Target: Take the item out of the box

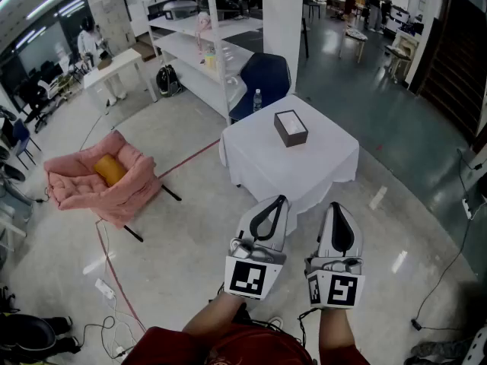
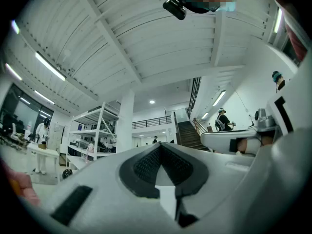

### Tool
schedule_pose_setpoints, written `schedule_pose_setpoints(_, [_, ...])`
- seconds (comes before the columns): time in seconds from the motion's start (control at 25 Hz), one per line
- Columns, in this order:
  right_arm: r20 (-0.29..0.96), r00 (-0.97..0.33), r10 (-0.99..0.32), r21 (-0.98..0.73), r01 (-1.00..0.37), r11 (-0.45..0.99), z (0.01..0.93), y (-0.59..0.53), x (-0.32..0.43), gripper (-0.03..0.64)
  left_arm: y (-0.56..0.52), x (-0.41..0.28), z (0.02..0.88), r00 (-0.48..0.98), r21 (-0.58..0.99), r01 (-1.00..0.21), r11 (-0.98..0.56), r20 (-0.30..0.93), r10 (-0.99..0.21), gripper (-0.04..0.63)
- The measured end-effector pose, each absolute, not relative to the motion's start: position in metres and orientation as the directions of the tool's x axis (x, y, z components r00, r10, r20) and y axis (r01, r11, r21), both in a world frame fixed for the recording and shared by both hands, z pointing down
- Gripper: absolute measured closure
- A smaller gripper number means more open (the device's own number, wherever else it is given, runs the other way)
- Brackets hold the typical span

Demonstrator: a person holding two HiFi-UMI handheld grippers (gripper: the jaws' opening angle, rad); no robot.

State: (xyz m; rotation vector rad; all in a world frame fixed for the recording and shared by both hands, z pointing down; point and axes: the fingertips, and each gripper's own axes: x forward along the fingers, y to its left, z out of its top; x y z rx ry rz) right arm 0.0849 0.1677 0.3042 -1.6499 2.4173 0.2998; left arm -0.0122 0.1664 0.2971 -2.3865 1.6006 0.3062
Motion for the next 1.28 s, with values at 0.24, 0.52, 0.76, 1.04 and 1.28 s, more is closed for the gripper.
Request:
schedule_pose_setpoints(0.24, [-0.266, -0.378, -0.887, 0.049, -0.924, 0.380, 0.298, 0.214, 0.125, 0.617, 0.212, 0.031, 0.301, 0.356, -0.097, -0.934, -0.343, -0.264, -0.896, 0.594])
schedule_pose_setpoints(0.52, [-0.284, -0.388, -0.877, 0.024, -0.917, 0.398, 0.296, 0.240, 0.138, 0.617, 0.239, 0.045, 0.298, 0.360, -0.143, -0.932, -0.332, -0.278, -0.891, 0.594])
schedule_pose_setpoints(0.76, [-0.289, -0.408, -0.866, 0.015, -0.906, 0.423, 0.298, 0.256, 0.145, 0.617, 0.254, 0.054, 0.300, 0.343, -0.140, -0.939, -0.315, -0.277, -0.898, 0.594])
schedule_pose_setpoints(1.04, [-0.258, -0.431, -0.865, -0.005, -0.894, 0.447, 0.312, 0.259, 0.157, 0.617, 0.261, 0.060, 0.307, 0.309, -0.127, -0.950, -0.284, -0.266, -0.913, 0.594])
schedule_pose_setpoints(1.28, [-0.231, -0.442, -0.867, -0.006, -0.890, 0.456, 0.324, 0.239, 0.152, 0.617, 0.244, 0.057, 0.318, 0.304, -0.118, -0.952, -0.282, -0.261, -0.916, 0.594])
